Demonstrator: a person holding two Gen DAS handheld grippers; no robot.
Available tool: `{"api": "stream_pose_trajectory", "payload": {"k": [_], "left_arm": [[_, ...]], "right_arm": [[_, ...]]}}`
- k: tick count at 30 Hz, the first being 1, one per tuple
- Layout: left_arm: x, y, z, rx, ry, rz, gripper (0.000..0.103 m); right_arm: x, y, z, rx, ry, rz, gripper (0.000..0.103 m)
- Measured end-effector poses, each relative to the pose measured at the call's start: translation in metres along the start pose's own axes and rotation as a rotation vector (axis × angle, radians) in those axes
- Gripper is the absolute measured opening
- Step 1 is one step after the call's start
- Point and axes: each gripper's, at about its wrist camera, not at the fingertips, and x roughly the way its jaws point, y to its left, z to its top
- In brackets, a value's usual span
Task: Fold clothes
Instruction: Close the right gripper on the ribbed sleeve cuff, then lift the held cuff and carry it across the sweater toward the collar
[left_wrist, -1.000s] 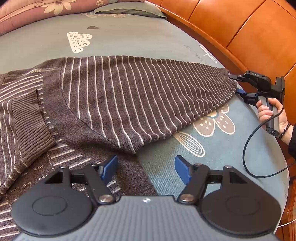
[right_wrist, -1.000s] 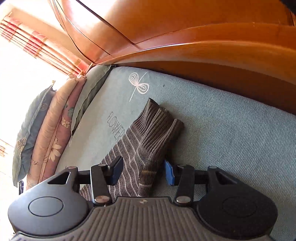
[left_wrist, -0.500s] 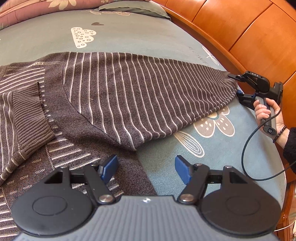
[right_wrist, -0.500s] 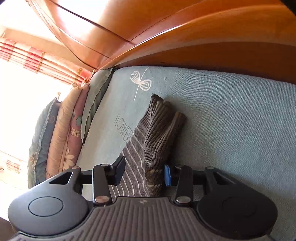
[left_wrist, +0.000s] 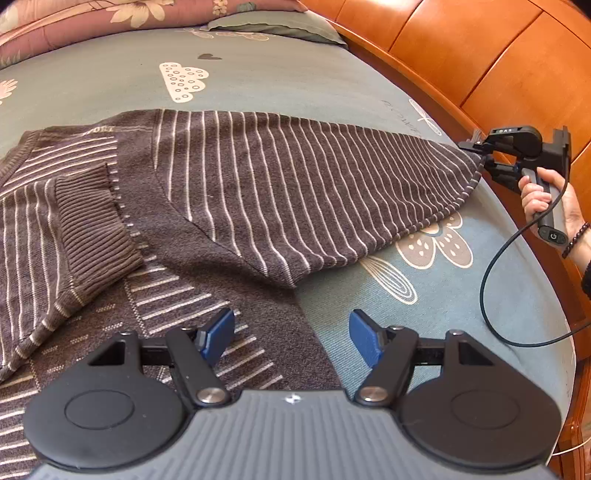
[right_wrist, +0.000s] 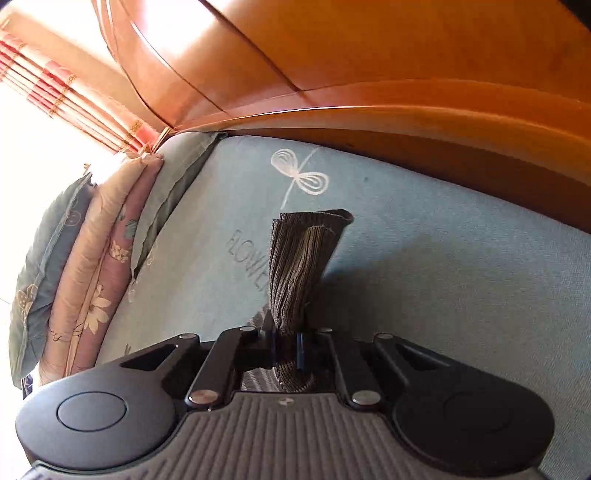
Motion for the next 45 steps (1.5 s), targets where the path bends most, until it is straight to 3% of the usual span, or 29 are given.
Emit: {"api": "stream_pose_trajectory", "payload": {"k": [9,17,26,36,45], "left_arm": [[-0.043,0.023,-0.012,-0.039,-0.069,-0.006,0.068],[-0.092,0.065,-0.03,-0.06,-0.108,0.019,0.068],[-0.136,0.125,-0.055,-0.124,-0.13,0.071,0.069],[-0.179,0.191,-0.077,-0.283,-0.17,0.085,0.069],[-0.214,0.235,-0.098,-0.353,-0.223,0.139,0.069]], "right_arm": [[-0.018,0.091,-0.039,-0.171,0.031,0.045,0.011],[-0.021,0.167,-0.096,-0.287,0.061,0.07,0.011],[-0.006,0.243,-0.175,-0.427,0.105,0.066,0.011],[0.021,0.321,-0.265,-0.619,0.129,0.049,0.011],[0.033,0.385,-0.358,-0.869,0.134,0.056,0.011]]}}
